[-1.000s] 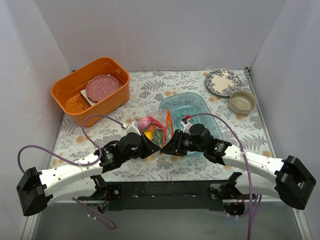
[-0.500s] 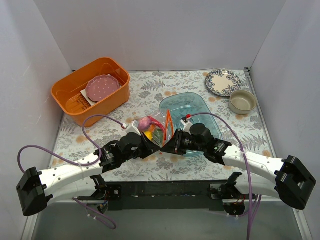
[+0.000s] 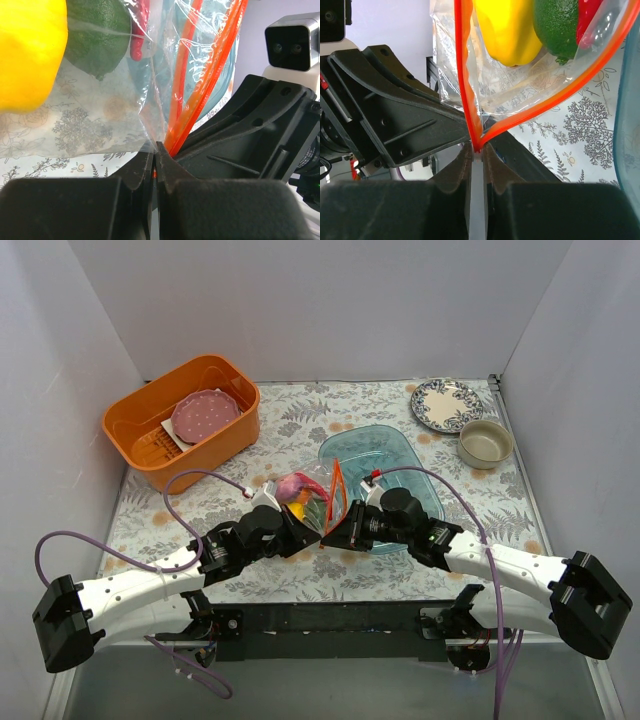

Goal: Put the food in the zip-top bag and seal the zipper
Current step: Zip the zipper food storage bag at the center of the board.

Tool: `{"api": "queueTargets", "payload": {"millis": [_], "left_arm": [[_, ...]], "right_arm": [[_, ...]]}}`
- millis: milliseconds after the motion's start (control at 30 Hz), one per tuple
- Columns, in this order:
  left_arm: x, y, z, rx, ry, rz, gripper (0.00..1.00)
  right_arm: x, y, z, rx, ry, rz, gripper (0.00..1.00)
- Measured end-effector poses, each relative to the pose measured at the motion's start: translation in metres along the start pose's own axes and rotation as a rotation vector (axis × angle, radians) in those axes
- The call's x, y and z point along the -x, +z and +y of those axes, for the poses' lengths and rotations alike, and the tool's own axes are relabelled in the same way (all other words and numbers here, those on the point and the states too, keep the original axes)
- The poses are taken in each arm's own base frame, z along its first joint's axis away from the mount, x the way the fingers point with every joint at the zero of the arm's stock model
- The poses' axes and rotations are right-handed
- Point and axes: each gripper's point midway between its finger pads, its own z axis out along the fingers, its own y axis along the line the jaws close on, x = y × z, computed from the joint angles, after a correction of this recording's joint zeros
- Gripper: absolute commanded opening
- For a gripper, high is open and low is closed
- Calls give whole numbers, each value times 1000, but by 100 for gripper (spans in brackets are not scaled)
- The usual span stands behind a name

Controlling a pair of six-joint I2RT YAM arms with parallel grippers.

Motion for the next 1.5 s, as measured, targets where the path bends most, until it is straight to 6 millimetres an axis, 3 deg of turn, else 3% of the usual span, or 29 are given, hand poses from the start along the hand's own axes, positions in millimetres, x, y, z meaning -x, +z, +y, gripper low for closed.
{"api": "queueTargets", "payload": {"millis": [133, 200, 400, 833, 1200, 1500], "left_arm": [[0, 0, 0, 0, 0, 0, 3], [0, 0, 1, 2, 0, 1, 11], [2, -8, -2, -28, -32, -8, 23], [-11, -7, 15, -49, -95, 25, 44], [-18, -6, 21, -159, -111, 21, 45], [-9, -16, 8, -281, -132, -26, 48]], "right_arm": [[-1, 1, -1, 2, 3, 1, 4], [-2, 1, -4, 4, 5, -1, 4], [-1, -5, -9, 16, 13, -42, 3], [1, -12, -15, 65, 56, -112, 3], [2, -12, -14, 81, 67, -120, 3], [2, -12, -13, 84, 70, -121, 4]]}}
